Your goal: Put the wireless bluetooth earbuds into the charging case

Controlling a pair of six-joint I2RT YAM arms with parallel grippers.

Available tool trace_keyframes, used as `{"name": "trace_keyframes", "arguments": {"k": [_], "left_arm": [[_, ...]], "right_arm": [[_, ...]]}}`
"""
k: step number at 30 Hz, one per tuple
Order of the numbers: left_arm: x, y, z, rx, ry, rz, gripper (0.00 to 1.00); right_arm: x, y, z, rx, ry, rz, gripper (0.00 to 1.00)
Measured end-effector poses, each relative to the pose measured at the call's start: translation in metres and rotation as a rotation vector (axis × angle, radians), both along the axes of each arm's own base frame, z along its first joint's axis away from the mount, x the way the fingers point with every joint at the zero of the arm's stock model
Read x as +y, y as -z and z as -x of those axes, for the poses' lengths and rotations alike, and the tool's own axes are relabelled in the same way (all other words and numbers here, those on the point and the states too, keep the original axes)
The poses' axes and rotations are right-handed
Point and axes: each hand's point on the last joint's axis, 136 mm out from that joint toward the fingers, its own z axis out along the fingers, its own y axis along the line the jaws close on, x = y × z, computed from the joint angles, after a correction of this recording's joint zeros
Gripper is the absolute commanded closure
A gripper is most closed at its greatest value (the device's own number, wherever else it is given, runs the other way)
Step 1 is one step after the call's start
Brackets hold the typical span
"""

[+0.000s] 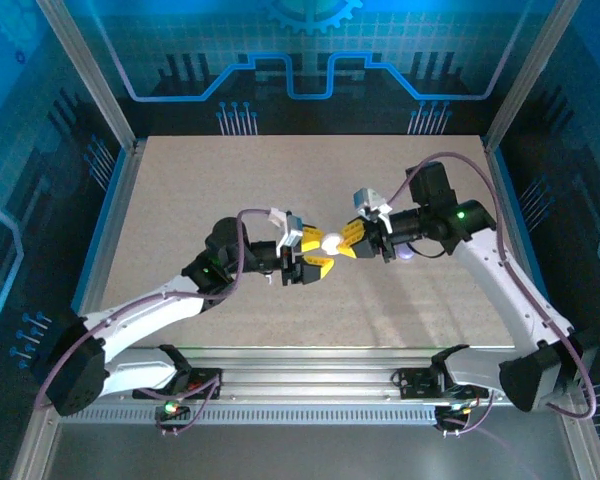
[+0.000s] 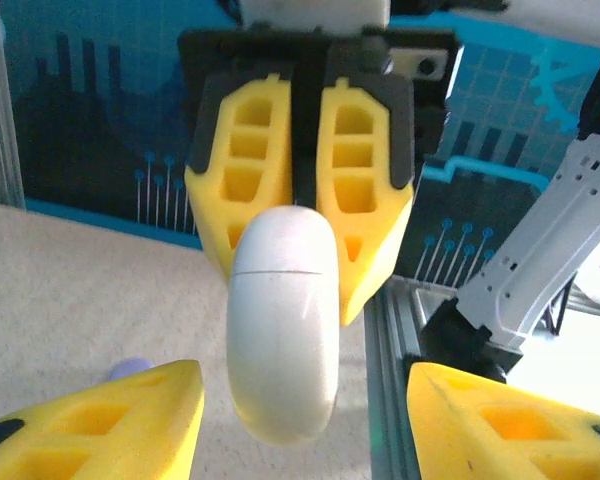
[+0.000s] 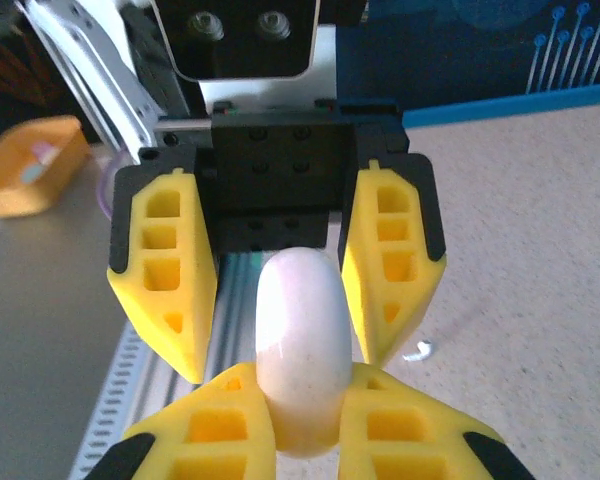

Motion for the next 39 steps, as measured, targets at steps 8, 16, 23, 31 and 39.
{"name": "trace_keyframes", "arguments": {"k": [8, 16, 23, 31, 39], "left_arm": [[0.01, 0.006, 0.009, -0.075, -0.002, -0.138, 0.4], [0.011, 0.029, 0.01, -0.046, 0.013, -0.214, 0.42], [0.011, 0.033, 0.011, -0.039, 0.016, -0.226, 0.44], [0.008, 0.032, 0.016, -0.053, 0.036, -0.234, 0.54], [0.005, 0.025, 0.02, -0.079, 0.051, -0.233, 0.67]], "right_arm": [[-0.002, 0.021, 0.011, -0.131, 0.024, 0.216, 0.94], [0.003, 0.031, 0.02, -0.186, -0.016, 0.287, 0.94], [0.007, 0.027, 0.024, -0.208, -0.04, 0.279, 0.94], [0.013, 0.032, 0.023, -0.187, -0.061, 0.284, 0.94], [0.016, 0.033, 0.024, -0.175, -0.075, 0.279, 0.93]]}}
